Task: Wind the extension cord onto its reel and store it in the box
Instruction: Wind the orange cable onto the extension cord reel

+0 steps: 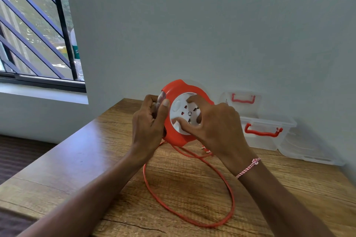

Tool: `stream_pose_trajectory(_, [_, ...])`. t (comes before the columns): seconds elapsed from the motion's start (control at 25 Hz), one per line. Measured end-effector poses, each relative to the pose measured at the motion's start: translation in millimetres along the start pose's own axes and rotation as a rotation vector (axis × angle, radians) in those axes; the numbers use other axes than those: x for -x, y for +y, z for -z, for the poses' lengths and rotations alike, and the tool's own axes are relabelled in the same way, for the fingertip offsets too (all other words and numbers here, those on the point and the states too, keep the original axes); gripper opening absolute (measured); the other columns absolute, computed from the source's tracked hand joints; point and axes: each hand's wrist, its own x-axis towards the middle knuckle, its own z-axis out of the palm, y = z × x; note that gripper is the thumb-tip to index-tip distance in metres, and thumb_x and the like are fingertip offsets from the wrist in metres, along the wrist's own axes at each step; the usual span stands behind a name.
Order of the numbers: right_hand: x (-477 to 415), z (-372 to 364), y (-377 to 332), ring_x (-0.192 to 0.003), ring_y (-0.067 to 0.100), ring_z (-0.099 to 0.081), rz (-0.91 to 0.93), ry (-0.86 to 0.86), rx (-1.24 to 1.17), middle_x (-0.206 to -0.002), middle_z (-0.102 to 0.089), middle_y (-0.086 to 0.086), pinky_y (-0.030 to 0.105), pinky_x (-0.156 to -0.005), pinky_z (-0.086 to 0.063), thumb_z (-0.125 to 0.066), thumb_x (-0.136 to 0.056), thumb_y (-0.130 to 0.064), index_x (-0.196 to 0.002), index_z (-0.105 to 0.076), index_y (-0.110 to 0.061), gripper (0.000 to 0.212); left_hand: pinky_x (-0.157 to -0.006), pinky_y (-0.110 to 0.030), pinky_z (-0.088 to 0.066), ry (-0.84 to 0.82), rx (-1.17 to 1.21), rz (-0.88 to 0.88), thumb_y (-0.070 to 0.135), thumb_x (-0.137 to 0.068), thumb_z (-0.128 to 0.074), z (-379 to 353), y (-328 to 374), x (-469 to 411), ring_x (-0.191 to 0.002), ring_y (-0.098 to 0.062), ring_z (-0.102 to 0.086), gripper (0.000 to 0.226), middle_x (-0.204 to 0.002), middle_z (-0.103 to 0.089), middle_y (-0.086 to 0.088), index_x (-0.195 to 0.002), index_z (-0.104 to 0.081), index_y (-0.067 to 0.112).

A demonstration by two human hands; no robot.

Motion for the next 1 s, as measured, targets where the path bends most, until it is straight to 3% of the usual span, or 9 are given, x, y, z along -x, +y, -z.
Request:
stream_pose_trajectory(0.12, [-1,-8,-5,-0.076,0.015,-0.076,-0.436,-0.038,-0.347,-0.115,-0.074,0.001,0.025,-0.061,-0.063,-0.071,-0.081,-0.067,-0.123,-0.056,-0.025,0.062,-0.052,-0.055,-0.059,-0.005,0.005,-0.002,0.062,-0.098,-0.05,-3,2,2,-0.063,-0.031,-0.074,0.05,-0.077,-0.072,-0.016,-0.101,-0.058,0.012])
stream_pose_trajectory(0.2, [-1,-10,-6,-0.063,0.009,-0.075,-0.577,-0.125,-0.511,-0.114,-0.075,0.003,0.019,-0.052,-0.059,-0.069,-0.082,-0.067,-0.122,-0.053,-0.026,0.059,-0.054,-0.053,-0.061,-0.006,-0.008,0.011,0.063,-0.098,-0.05,-3,1,2,-0.063,-0.025,-0.076,0.049,-0.077,-0.074,-0.012,-0.102,-0.058,0.014])
stream_pose_trajectory(0.32, [-1,-5,-1,-0.077,0.015,-0.076,-0.299,-0.049,-0.176,-0.109,-0.076,0.001,0.021,-0.067,-0.058,-0.058,-0.084,-0.072,-0.122,-0.06,-0.022,0.062,-0.056,-0.054,-0.062,-0.014,0.002,0.039,0.065,-0.097,-0.049,-2,1,1,-0.064,-0.027,-0.076,0.049,-0.079,-0.073,-0.014,-0.103,-0.059,0.017])
stream_pose_trajectory(0.4, [-3,0,6,-0.082,0.018,-0.074,-0.044,0.0,-0.046,-0.114,-0.073,0.001,0.022,-0.067,-0.054,-0.061,-0.09,-0.065,-0.124,-0.06,-0.022,0.055,-0.055,-0.052,-0.063,0.005,-0.002,0.038,0.064,-0.097,-0.049,0,1,-1,-0.063,-0.026,-0.074,0.041,-0.076,-0.072,-0.009,-0.099,-0.057,0.024])
stream_pose_trajectory(0.52, [-6,3,17,-0.088,0.024,-0.075,0.19,-0.152,0.087,-0.136,-0.063,0.003,0.033,-0.065,-0.061,-0.06,-0.097,-0.053,-0.143,-0.049,-0.032,0.052,-0.053,-0.044,-0.062,0.024,0.013,0.044,0.064,-0.097,-0.049,4,2,-6,-0.064,-0.022,-0.074,0.03,-0.08,-0.072,-0.003,-0.094,-0.055,0.034])
stream_pose_trajectory(0.72, [-4,-3,18,-0.088,0.035,-0.076,0.324,-0.154,0.237,-0.133,-0.067,0.015,0.045,-0.065,-0.062,-0.073,-0.09,-0.045,-0.148,-0.05,-0.037,0.063,-0.056,-0.05,-0.064,-0.025,0.053,0.076,0.065,-0.097,-0.054,5,-1,-6,-0.067,-0.023,-0.078,0.036,-0.084,-0.075,-0.004,-0.097,-0.057,0.03])
stream_pose_trajectory(0.92, [1,-2,19,-0.073,0.031,-0.077,0.329,-0.031,0.169,-0.103,-0.079,0.012,0.039,-0.063,-0.061,-0.084,-0.078,-0.049,-0.136,-0.065,-0.029,0.064,-0.052,-0.03,-0.063,-0.06,0.036,0.056,0.064,-0.095,-0.051,3,-4,-5,-0.068,-0.015,-0.079,0.049,-0.086,-0.077,0.003,-0.104,-0.059,0.016])
stream_pose_trajectory(1.0, [2,-3,14,-0.073,0.028,-0.077,0.226,-0.044,0.096,-0.099,-0.08,0.01,0.037,-0.067,-0.063,-0.079,-0.079,-0.058,-0.137,-0.064,-0.027,0.067,-0.049,-0.039,-0.062,-0.051,0.021,0.04,0.063,-0.096,-0.051,3,-4,-3,-0.064,-0.02,-0.076,0.052,-0.076,-0.074,-0.003,-0.103,-0.059,0.012])
